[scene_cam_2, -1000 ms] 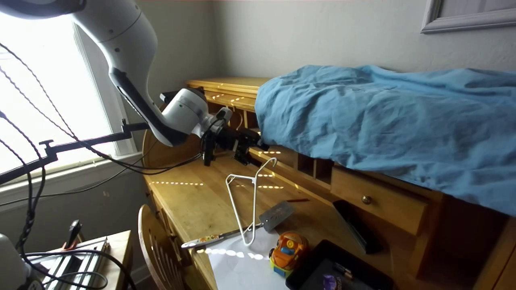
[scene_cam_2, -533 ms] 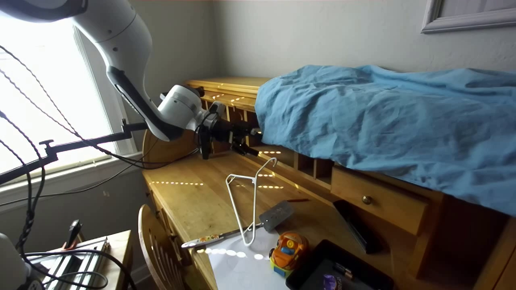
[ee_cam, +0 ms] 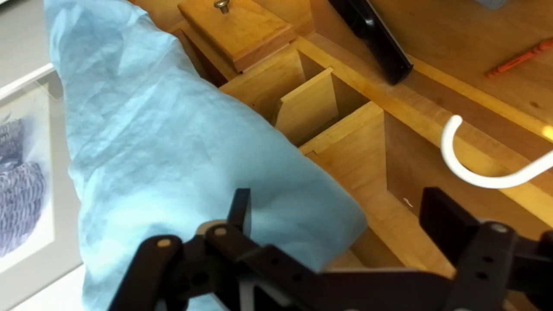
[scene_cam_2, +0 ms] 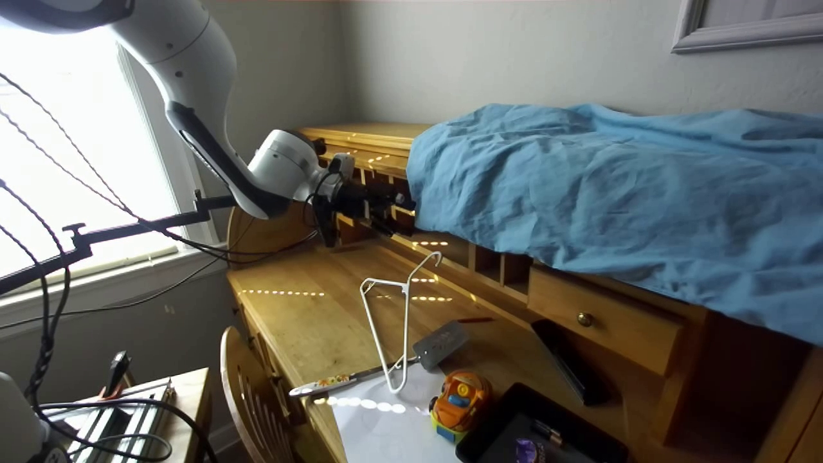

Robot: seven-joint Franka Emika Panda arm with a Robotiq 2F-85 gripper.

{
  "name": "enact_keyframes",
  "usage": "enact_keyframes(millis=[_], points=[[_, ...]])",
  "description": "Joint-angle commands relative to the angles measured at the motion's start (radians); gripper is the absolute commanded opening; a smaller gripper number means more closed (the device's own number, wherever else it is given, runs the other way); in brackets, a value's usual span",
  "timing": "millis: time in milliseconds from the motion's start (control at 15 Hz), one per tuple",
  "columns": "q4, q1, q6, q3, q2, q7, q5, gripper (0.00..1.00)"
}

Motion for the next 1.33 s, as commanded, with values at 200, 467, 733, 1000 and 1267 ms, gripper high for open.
enact_keyframes(millis=[200,467,733,1000,1267], points=[[-0.01,0.01,-0.027,-0.018,-0.029,0.059,-0.041,0.72],[-0.013,0.009,-0.026,-0.017,-0.035,0.073,-0.044,0.43],[-0.031,0.005,-0.011,-0.011,-0.051,0.098,-0.02,0.16],[-0.077,-0.003,-0.005,-0.002,-0.089,0.149,0.031,0.0],[-0.148,-0.01,-0.011,0.001,-0.171,0.23,0.092,0.01]])
